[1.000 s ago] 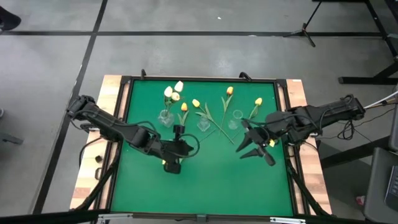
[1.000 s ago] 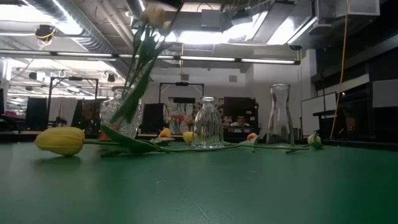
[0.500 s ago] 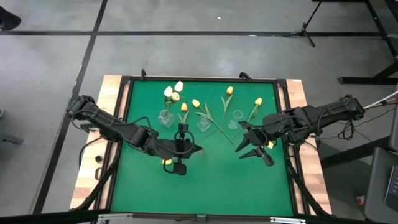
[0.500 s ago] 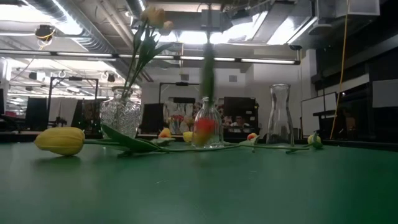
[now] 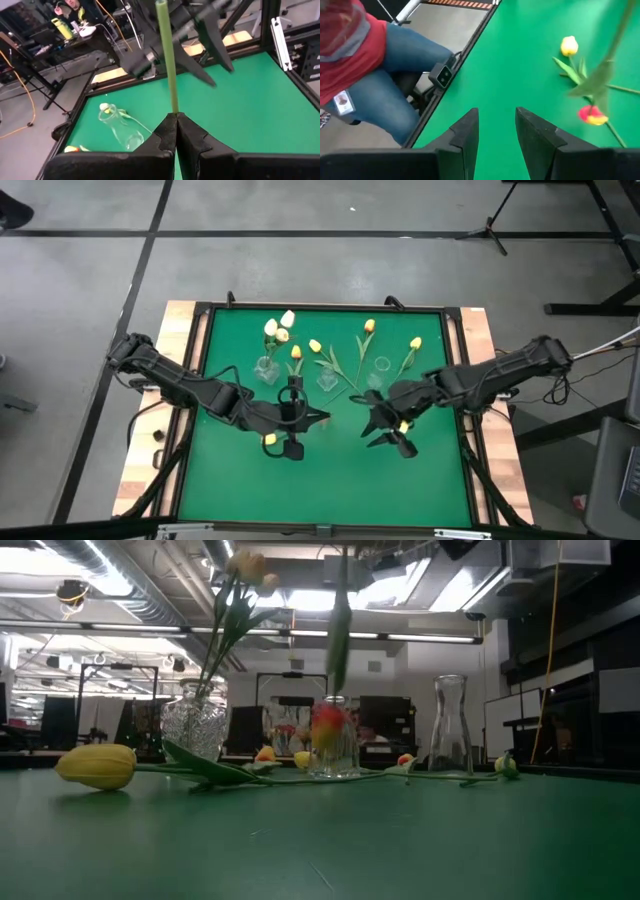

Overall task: Sort flowers into vase by color
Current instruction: Put the left yellow with orange flower into the center transparent vase

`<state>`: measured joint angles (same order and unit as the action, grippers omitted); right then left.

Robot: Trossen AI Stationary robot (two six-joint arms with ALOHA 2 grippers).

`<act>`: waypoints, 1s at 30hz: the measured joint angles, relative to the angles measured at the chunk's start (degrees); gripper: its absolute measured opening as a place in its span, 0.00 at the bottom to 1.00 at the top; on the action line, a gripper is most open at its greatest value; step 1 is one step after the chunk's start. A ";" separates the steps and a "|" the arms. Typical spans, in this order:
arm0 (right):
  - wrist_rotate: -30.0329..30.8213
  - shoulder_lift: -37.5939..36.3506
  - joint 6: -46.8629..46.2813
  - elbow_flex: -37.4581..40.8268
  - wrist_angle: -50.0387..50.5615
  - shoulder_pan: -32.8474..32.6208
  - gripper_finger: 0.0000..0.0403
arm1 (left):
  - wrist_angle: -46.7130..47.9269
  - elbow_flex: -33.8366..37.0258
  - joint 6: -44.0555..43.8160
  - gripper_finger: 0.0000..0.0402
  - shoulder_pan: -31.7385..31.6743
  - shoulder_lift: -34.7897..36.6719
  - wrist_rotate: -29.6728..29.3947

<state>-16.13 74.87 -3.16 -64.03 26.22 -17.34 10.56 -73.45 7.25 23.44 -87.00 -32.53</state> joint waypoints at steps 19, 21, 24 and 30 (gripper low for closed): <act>16.62 4.20 1.75 0.00 -10.54 0.09 0.35 | -3.99 0.00 1.42 0.00 -0.02 0.00 -0.09; 17.12 4.20 1.69 0.00 -10.56 0.11 0.37 | -3.97 0.00 1.42 0.00 0.00 0.00 -0.07; 18.03 4.24 1.08 0.00 -11.51 0.12 0.43 | -3.99 0.00 1.42 0.00 -0.02 0.00 -0.07; 19.06 6.10 0.53 -0.07 -14.45 0.11 0.56 | -4.14 0.00 1.90 0.00 -0.02 0.00 -0.05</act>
<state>2.93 80.97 -2.63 -64.10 11.77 -17.23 6.42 -73.45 9.14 23.42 -87.00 -32.58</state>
